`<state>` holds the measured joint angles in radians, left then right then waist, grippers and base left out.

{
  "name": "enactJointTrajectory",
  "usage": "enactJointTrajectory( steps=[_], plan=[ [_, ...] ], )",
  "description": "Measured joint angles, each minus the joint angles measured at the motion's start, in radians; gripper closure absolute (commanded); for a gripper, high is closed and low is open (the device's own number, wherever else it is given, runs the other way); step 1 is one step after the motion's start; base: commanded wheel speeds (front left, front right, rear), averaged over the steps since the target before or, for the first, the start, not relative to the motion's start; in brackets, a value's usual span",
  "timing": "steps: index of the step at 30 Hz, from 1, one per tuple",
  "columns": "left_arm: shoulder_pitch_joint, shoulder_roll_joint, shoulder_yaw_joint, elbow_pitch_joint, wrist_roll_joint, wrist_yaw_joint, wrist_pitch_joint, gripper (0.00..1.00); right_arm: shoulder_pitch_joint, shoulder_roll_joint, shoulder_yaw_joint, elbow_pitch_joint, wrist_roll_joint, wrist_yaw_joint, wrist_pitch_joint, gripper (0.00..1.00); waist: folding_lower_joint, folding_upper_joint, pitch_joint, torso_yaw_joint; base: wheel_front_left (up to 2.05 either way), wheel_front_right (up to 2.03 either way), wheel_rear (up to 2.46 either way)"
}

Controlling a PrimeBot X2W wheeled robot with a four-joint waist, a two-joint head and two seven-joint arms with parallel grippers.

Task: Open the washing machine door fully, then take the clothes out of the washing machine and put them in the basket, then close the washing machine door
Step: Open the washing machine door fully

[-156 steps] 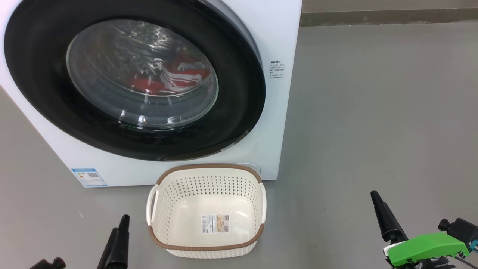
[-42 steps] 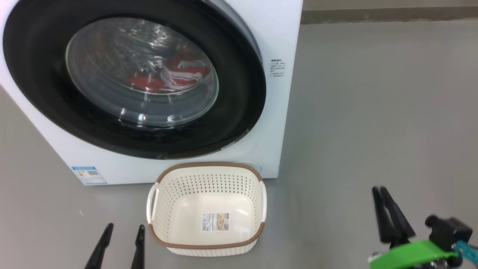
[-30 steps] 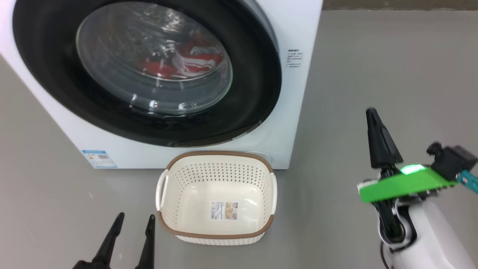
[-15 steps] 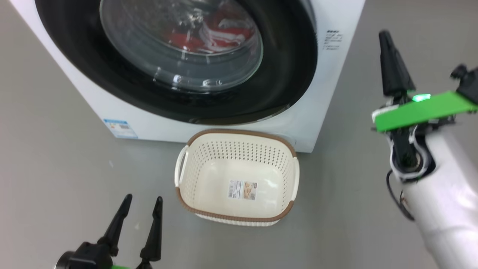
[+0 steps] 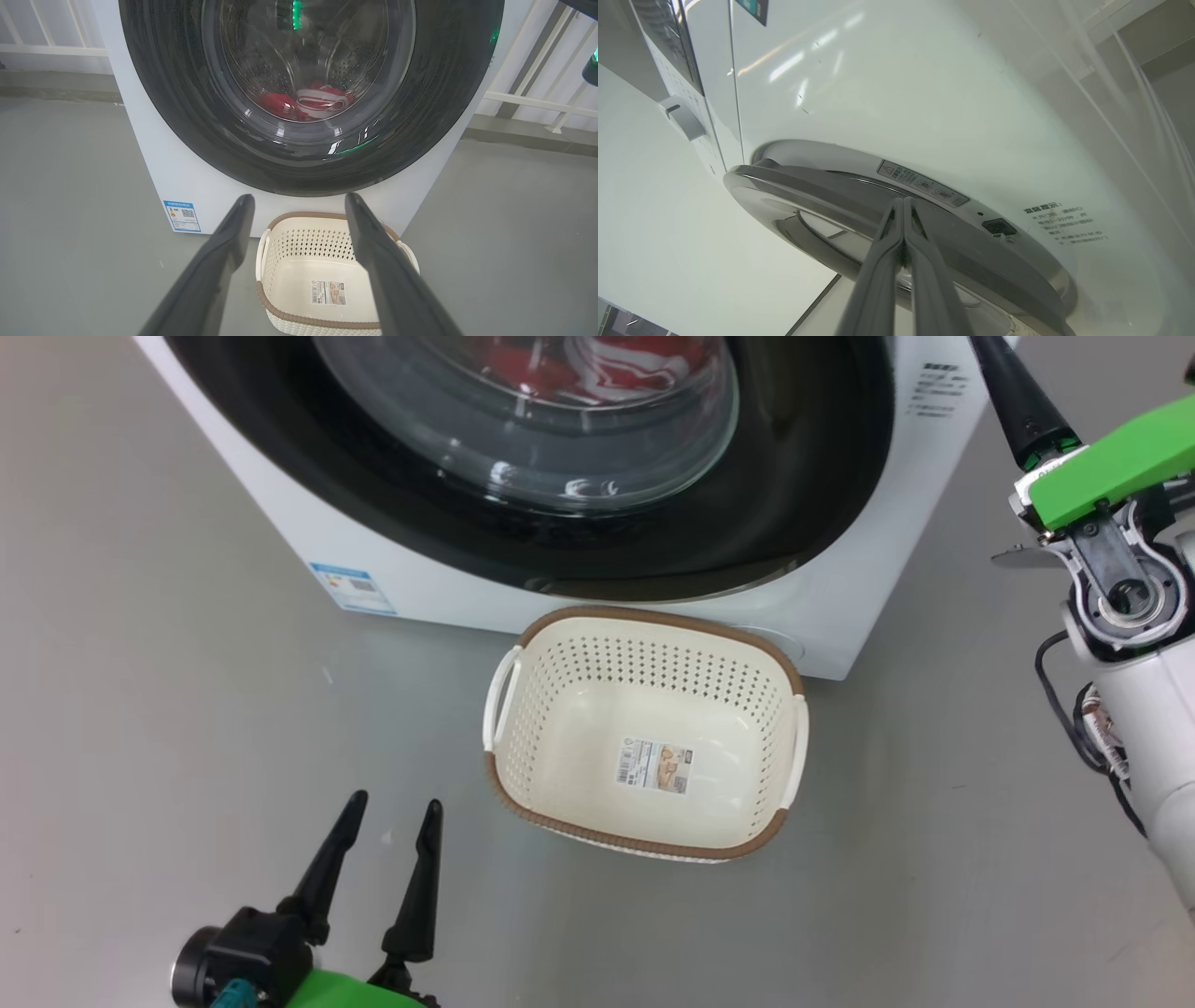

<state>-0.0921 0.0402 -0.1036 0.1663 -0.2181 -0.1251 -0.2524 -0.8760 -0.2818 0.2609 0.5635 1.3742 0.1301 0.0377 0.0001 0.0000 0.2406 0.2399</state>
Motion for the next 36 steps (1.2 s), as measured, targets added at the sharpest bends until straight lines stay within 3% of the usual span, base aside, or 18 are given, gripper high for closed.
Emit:
enactJointTrajectory(
  steps=[11, 18, 36],
  plan=[
    [-0.022, -0.001, -0.023, 0.014, -0.014, 0.000, 0.000, 0.00, -0.089, -0.031, 0.004, 0.074, 0.155, 0.000, 0.212, 1.00, 0.0000, 0.0000, 0.038, 0.046, 0.00, 0.00, 0.00],
    [-0.041, -0.001, -0.036, 0.018, -0.023, 0.000, 0.000, 0.00, -0.162, -0.047, 0.007, 0.138, 0.188, 0.000, 0.324, 1.00, 0.0000, 0.0000, 0.069, 0.061, 0.00, 0.00, 0.00],
    [-0.081, -0.002, -0.052, 0.020, -0.047, 0.000, 0.000, 0.00, -0.257, -0.063, 0.026, 0.242, 0.202, 0.000, 0.451, 1.00, 0.0000, 0.0000, 0.119, 0.083, 0.00, 0.00, 0.00]
  ],
)
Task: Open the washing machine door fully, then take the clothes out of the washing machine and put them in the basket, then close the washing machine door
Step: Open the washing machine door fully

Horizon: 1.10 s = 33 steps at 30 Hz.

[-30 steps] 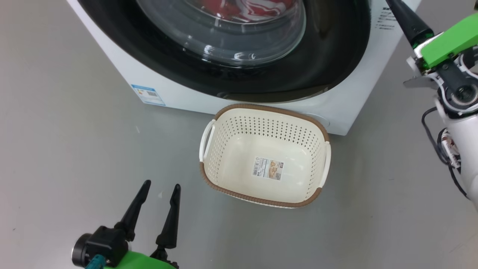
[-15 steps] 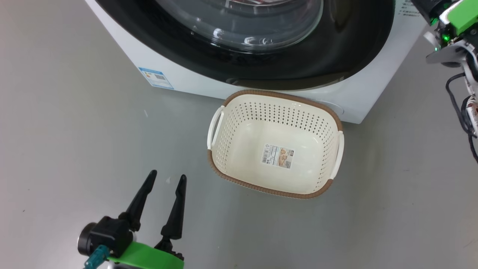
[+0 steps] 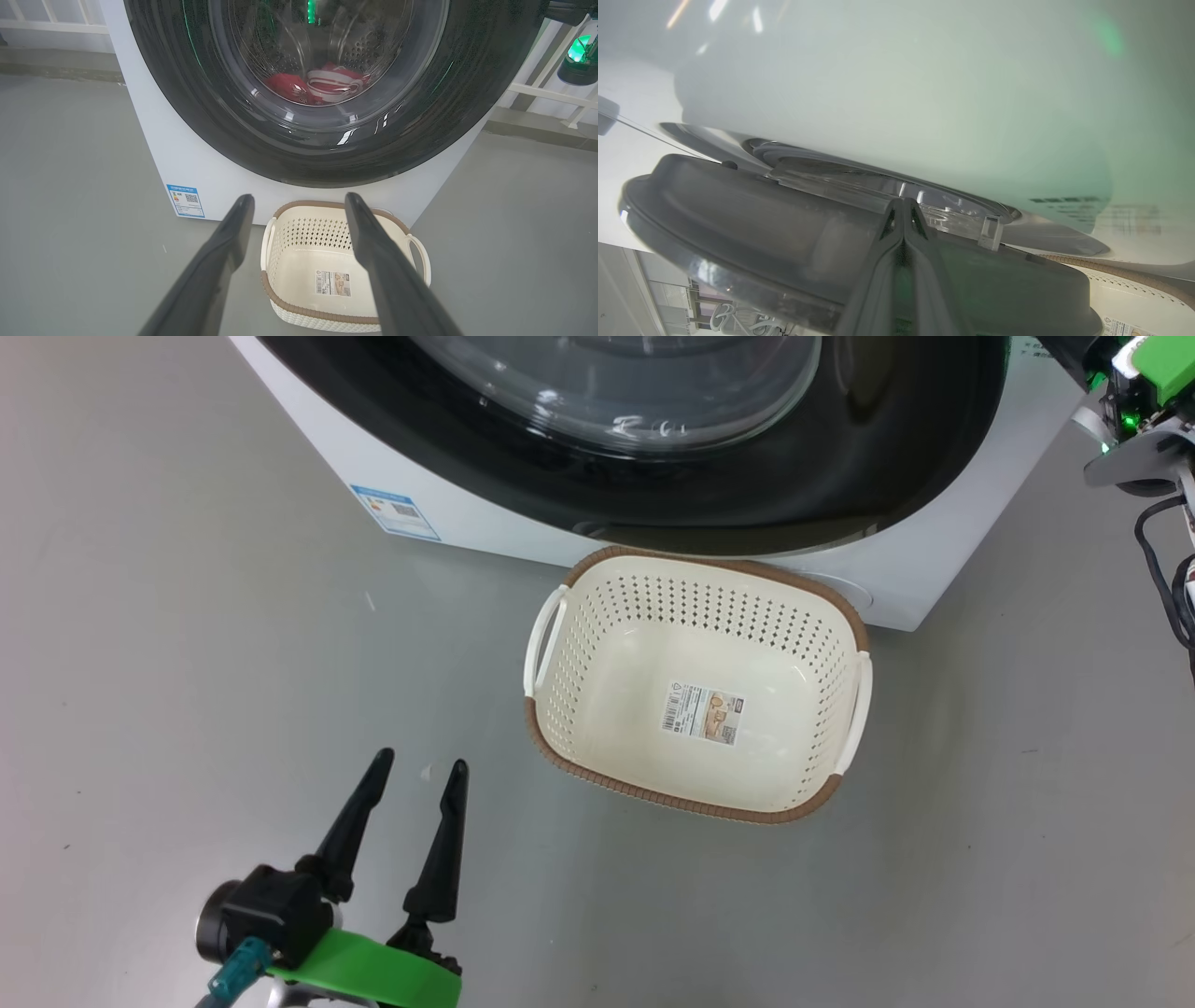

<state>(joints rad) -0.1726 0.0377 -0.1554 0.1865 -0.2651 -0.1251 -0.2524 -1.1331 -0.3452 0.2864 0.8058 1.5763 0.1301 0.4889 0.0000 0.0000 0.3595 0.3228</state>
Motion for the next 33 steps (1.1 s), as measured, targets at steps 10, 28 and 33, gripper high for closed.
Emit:
enactJointTrajectory(
  steps=[10, 28, 33],
  plan=[
    [0.001, 0.000, 0.002, 0.005, 0.001, 0.000, 0.000, 0.00, 0.046, 0.012, 0.035, -0.034, 0.019, -0.007, 0.102, 1.00, 0.0000, 0.0000, -0.044, -0.013, 0.00, 0.00, 0.00],
    [0.060, 0.000, 0.008, 0.005, 0.019, 0.000, 0.000, 0.00, 0.239, 0.059, 0.105, -0.192, 0.028, -0.007, 0.203, 1.00, 0.0000, 0.0000, -0.145, -0.024, 0.00, 0.00, 0.00],
    [0.080, 0.001, 0.011, 0.006, 0.027, 0.000, 0.000, 0.00, 0.288, 0.068, 0.119, -0.229, 0.028, -0.007, 0.216, 1.00, 0.0000, 0.0000, -0.168, -0.022, 0.00, 0.00, 0.00]
  ],
)
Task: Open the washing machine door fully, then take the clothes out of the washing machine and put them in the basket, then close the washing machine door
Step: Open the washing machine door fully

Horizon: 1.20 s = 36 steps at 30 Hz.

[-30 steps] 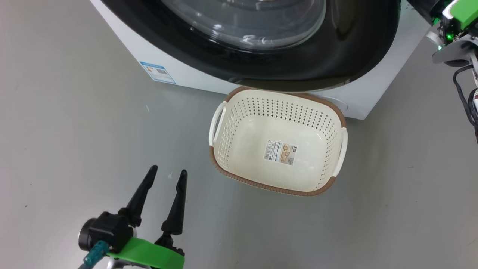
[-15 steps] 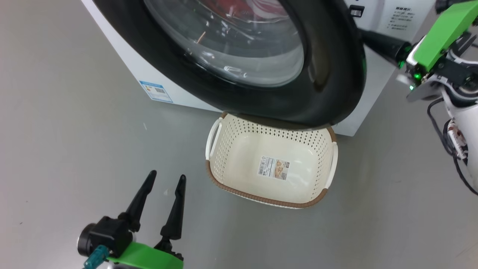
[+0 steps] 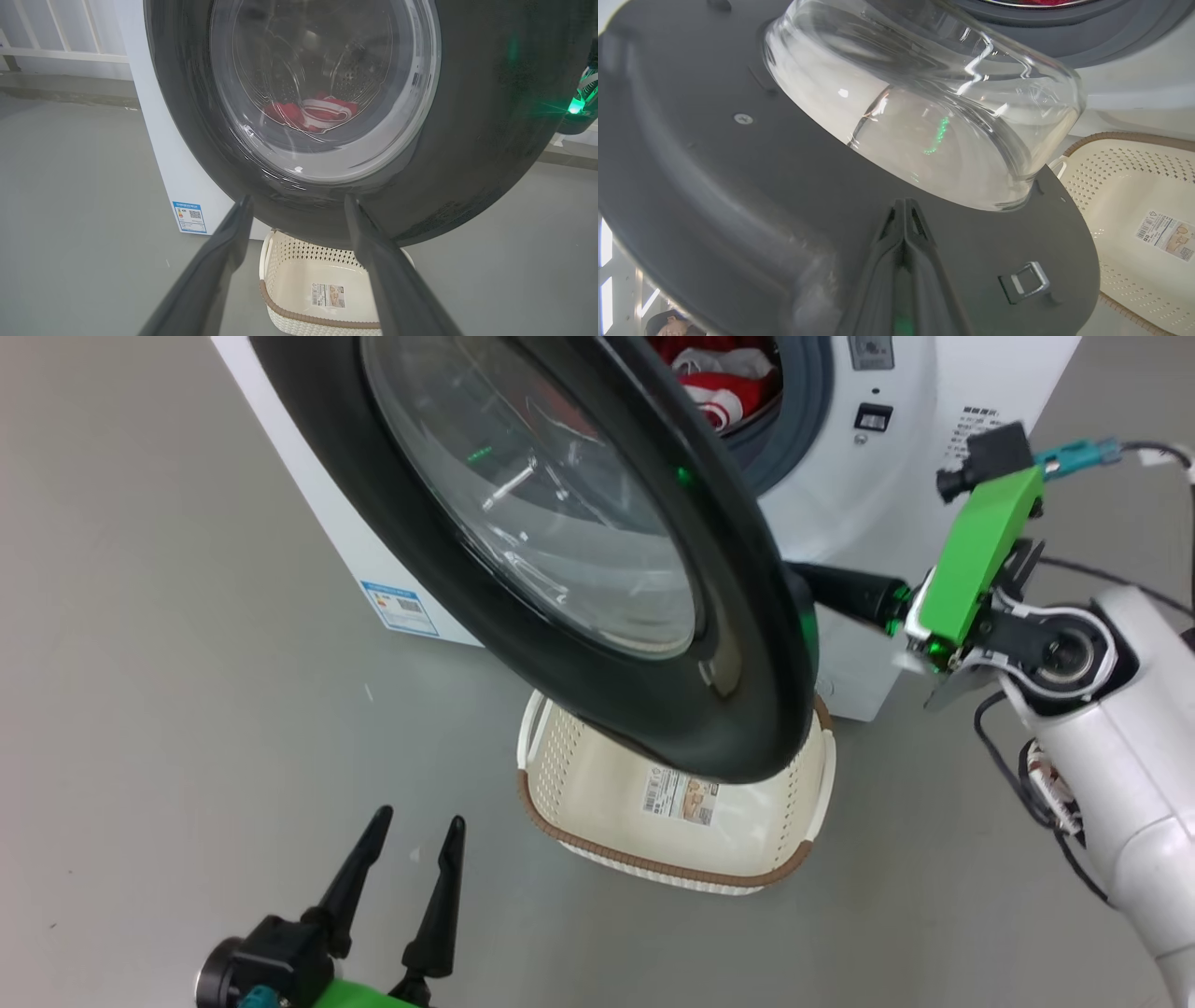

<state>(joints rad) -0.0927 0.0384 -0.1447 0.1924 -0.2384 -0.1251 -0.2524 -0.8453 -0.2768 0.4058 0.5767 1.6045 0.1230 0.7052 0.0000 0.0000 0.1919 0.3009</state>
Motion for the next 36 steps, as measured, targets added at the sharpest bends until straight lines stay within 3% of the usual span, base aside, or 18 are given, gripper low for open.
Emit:
enactJointTrajectory(
  steps=[16, 36],
  plan=[
    [0.068, 0.001, 0.011, -0.001, 0.027, 0.000, 0.000, 0.00, 0.156, 0.040, 0.030, -0.109, 0.005, 0.000, 0.018, 1.00, 0.0000, 0.0000, -0.074, 0.040, 0.00, 0.00, 0.00],
    [0.093, 0.001, 0.036, -0.002, 0.028, 0.000, 0.000, 0.00, 0.277, 0.107, 0.045, -0.163, 0.004, 0.000, 0.015, 1.00, 0.0000, 0.0000, -0.121, 0.160, 0.00, 0.00, 0.00]
  ],
)
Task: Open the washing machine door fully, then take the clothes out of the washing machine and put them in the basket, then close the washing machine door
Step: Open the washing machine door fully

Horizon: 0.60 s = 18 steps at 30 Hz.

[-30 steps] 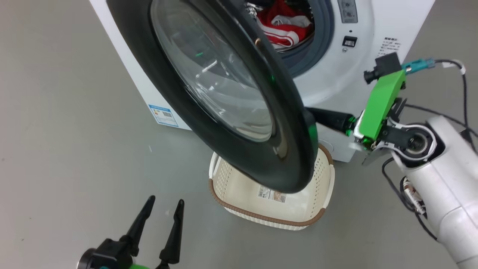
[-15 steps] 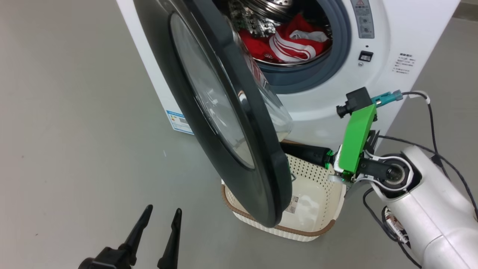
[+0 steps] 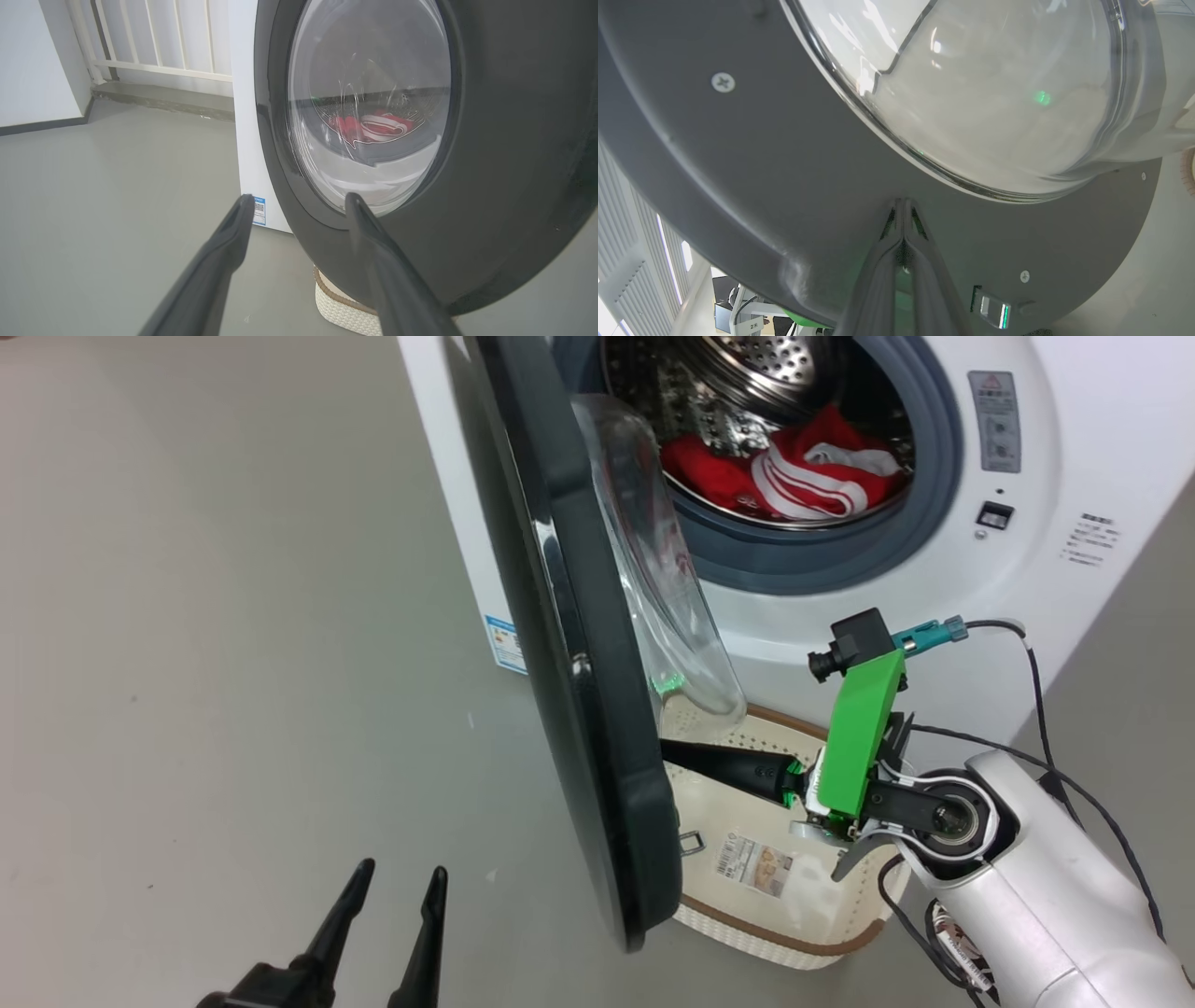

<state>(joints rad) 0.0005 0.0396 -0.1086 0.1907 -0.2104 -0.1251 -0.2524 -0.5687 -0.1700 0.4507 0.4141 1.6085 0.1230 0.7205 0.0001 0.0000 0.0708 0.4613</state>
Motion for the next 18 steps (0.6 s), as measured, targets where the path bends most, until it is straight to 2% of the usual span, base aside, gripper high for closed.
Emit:
enactJointTrajectory(
  steps=[7, 18],
  plan=[
    [0.006, 0.000, 0.015, -0.002, 0.000, 0.001, 0.000, 0.00, 0.009, 0.030, 0.014, -0.002, 0.000, 0.000, 0.002, 1.00, 0.0000, 0.0000, -0.012, 0.044, 0.00, 0.00, 0.00],
    [0.008, 0.000, 0.038, -0.028, -0.011, 0.012, 0.000, 0.00, -0.003, 0.072, 0.052, 0.008, -0.006, 0.000, 0.012, 1.00, 0.0000, 0.0000, 0.007, 0.060, 0.00, 0.00, 0.00]
  ],
)
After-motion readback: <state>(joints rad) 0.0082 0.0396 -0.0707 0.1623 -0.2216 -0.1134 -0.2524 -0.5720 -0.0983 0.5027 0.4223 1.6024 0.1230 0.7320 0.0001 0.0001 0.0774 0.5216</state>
